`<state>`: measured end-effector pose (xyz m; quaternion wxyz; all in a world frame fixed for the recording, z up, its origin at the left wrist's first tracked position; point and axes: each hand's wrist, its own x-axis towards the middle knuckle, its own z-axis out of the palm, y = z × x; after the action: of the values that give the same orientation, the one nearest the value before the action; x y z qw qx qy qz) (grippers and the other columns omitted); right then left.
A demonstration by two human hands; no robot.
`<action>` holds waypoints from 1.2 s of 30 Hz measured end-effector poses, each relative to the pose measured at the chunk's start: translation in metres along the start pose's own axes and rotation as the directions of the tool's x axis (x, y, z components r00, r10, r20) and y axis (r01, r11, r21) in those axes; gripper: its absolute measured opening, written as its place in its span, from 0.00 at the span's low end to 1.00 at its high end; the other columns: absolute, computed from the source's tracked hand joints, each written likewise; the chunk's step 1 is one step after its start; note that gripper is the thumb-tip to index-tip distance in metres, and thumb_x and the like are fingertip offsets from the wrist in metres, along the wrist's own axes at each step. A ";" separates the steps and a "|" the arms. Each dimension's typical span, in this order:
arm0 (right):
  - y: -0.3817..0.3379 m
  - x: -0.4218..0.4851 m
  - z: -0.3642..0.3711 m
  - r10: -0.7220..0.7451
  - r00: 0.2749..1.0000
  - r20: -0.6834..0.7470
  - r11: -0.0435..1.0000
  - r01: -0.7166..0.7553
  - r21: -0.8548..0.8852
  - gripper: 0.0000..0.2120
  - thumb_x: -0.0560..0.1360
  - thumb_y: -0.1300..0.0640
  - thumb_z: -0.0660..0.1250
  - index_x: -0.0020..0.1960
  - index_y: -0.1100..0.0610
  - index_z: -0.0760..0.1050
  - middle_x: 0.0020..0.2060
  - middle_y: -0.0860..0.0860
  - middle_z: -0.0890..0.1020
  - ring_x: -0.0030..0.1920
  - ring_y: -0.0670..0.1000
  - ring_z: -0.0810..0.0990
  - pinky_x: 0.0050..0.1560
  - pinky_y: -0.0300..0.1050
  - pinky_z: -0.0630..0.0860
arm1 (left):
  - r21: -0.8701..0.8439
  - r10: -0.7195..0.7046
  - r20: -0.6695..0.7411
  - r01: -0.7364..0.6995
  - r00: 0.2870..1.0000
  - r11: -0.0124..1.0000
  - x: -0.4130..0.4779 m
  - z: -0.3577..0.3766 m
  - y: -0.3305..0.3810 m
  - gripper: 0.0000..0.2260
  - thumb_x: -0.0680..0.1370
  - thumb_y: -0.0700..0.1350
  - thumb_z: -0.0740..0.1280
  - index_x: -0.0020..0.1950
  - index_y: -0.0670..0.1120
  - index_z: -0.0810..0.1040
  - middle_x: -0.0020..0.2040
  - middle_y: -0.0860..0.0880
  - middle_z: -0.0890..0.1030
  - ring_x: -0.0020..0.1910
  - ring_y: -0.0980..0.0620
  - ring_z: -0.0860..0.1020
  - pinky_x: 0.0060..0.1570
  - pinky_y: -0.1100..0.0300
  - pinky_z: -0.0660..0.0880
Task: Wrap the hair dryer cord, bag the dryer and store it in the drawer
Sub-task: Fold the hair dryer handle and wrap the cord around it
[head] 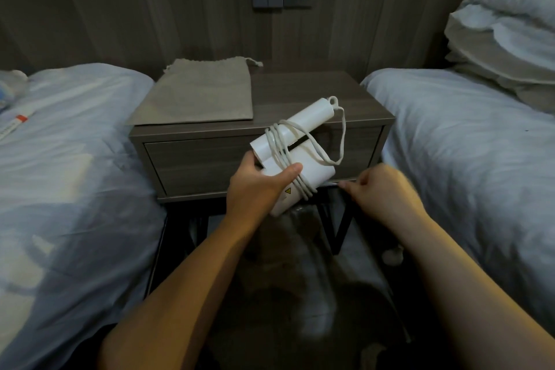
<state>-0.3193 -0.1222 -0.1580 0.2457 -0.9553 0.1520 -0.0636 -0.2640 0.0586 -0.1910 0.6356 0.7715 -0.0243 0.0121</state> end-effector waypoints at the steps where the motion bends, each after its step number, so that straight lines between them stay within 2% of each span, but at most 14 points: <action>1: -0.003 -0.002 0.000 -0.046 0.999 0.030 0.999 0.046 -0.006 0.20 0.74 0.47 0.67 0.31 0.62 0.76 0.25 0.53 0.72 0.27 0.50 0.71 0.27 0.41 0.65 | 0.017 0.003 -0.008 -0.003 1.000 1.000 0.000 0.000 0.001 0.22 0.65 0.55 0.75 0.57 0.58 0.72 0.47 0.61 0.77 0.49 0.59 0.77 0.50 0.54 0.77; 4: -0.012 -0.009 0.004 -0.197 0.949 0.246 0.977 0.210 -0.027 0.18 0.75 0.49 0.66 0.31 0.60 0.77 0.26 0.53 0.74 0.28 0.48 0.72 0.30 0.39 0.69 | 0.103 0.038 -0.039 -0.034 0.999 0.994 -0.002 0.000 0.001 0.27 0.64 0.56 0.75 0.61 0.56 0.71 0.44 0.62 0.75 0.46 0.62 0.75 0.47 0.57 0.77; 7: -0.015 -0.012 0.006 -0.233 0.906 0.354 0.953 0.285 -0.104 0.13 0.75 0.51 0.65 0.38 0.58 0.80 0.34 0.53 0.81 0.34 0.49 0.78 0.38 0.42 0.75 | 0.198 0.080 -0.048 -0.069 0.996 0.978 -0.003 -0.001 0.001 0.30 0.64 0.58 0.75 0.63 0.54 0.70 0.45 0.61 0.75 0.45 0.62 0.75 0.47 0.56 0.78; 9: -0.017 -0.014 0.003 -0.226 0.892 0.392 0.940 0.305 -0.151 0.10 0.75 0.53 0.64 0.42 0.57 0.81 0.38 0.53 0.83 0.39 0.50 0.80 0.41 0.43 0.76 | 0.303 0.120 -0.052 -0.098 0.991 0.948 -0.002 -0.003 0.001 0.32 0.63 0.60 0.75 0.64 0.54 0.69 0.48 0.58 0.76 0.47 0.56 0.76 0.48 0.53 0.79; 13: -0.021 -0.020 -0.005 -0.207 0.877 0.434 0.909 0.336 -0.247 0.08 0.74 0.58 0.63 0.45 0.51 0.80 0.40 0.49 0.81 0.41 0.48 0.79 0.37 0.39 0.70 | 0.492 0.235 -0.025 -0.193 0.972 0.849 -0.002 -0.002 -0.002 0.34 0.62 0.62 0.74 0.64 0.53 0.69 0.56 0.52 0.79 0.54 0.51 0.77 0.52 0.52 0.77; 15: -0.021 -0.022 -0.012 -0.228 0.865 0.447 0.903 0.359 -0.234 0.12 0.73 0.60 0.62 0.50 0.49 0.80 0.41 0.47 0.79 0.42 0.48 0.78 0.39 0.38 0.71 | 0.561 0.312 0.021 -0.269 0.950 0.783 -0.002 -0.001 -0.004 0.36 0.62 0.62 0.74 0.65 0.52 0.68 0.58 0.50 0.79 0.56 0.50 0.77 0.53 0.53 0.76; 18: -0.020 -0.024 -0.024 -0.302 0.845 0.440 0.881 0.424 -0.210 0.16 0.72 0.61 0.62 0.54 0.47 0.80 0.41 0.46 0.79 0.43 0.47 0.78 0.40 0.40 0.73 | 0.601 0.325 0.060 -0.295 0.944 0.743 -0.002 -0.002 -0.005 0.36 0.62 0.62 0.74 0.65 0.52 0.68 0.59 0.51 0.79 0.57 0.50 0.76 0.52 0.54 0.74; 21: -0.016 -0.024 -0.026 -0.393 0.840 0.373 0.859 0.480 -0.175 0.18 0.71 0.61 0.63 0.58 0.46 0.79 0.44 0.45 0.81 0.46 0.48 0.79 0.49 0.45 0.77 | 0.635 0.261 0.110 -0.270 0.959 0.724 0.002 -0.005 -0.003 0.36 0.62 0.64 0.73 0.66 0.54 0.68 0.58 0.52 0.79 0.57 0.50 0.76 0.51 0.54 0.74; 23: -0.013 -0.022 -0.022 -0.453 0.868 0.202 0.839 0.492 -0.233 0.17 0.72 0.58 0.64 0.58 0.44 0.78 0.50 0.49 0.83 0.52 0.52 0.80 0.52 0.49 0.77 | 0.643 0.178 0.152 -0.234 0.972 0.729 0.005 -0.008 -0.001 0.36 0.62 0.65 0.73 0.66 0.56 0.67 0.58 0.52 0.79 0.56 0.50 0.76 0.52 0.54 0.74; 26: -0.013 -0.021 -0.024 -0.463 0.882 -0.085 0.839 0.404 -0.365 0.09 0.73 0.51 0.65 0.53 0.47 0.78 0.48 0.51 0.84 0.50 0.57 0.81 0.45 0.48 0.76 | 0.656 0.062 0.247 -0.214 0.967 0.724 0.008 -0.011 0.000 0.36 0.62 0.66 0.72 0.66 0.57 0.66 0.58 0.53 0.78 0.55 0.50 0.76 0.52 0.53 0.75; 28: -0.012 -0.020 -0.026 -0.462 0.866 -0.190 0.839 0.357 -0.411 0.11 0.72 0.46 0.67 0.47 0.52 0.78 0.44 0.50 0.84 0.47 0.57 0.81 0.40 0.46 0.71 | 0.632 0.006 0.304 -0.207 0.953 0.747 0.008 -0.012 0.001 0.36 0.62 0.65 0.72 0.66 0.57 0.67 0.57 0.54 0.78 0.53 0.52 0.77 0.52 0.53 0.75; 33: -0.006 -0.014 -0.022 -0.485 0.836 -0.257 0.852 0.384 -0.356 0.14 0.68 0.45 0.72 0.42 0.56 0.78 0.39 0.52 0.83 0.42 0.58 0.80 0.37 0.44 0.64 | 0.571 -0.046 0.401 -0.211 0.915 0.793 0.004 -0.007 0.001 0.32 0.61 0.64 0.73 0.62 0.57 0.70 0.52 0.57 0.77 0.51 0.54 0.77 0.51 0.53 0.76; 36: -0.004 -0.007 -0.017 -0.480 0.845 -0.235 0.871 0.430 -0.236 0.12 0.66 0.48 0.74 0.39 0.56 0.78 0.36 0.50 0.80 0.39 0.54 0.78 0.37 0.44 0.67 | 0.535 -0.046 0.448 -0.227 0.893 0.813 0.002 -0.004 0.000 0.30 0.61 0.63 0.74 0.60 0.58 0.71 0.52 0.57 0.78 0.49 0.57 0.77 0.50 0.55 0.77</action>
<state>-0.3285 -0.1243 -0.1414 0.1143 -0.9621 -0.0409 -0.2441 -0.2618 0.0627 -0.1904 0.3492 0.9068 -0.2004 -0.1250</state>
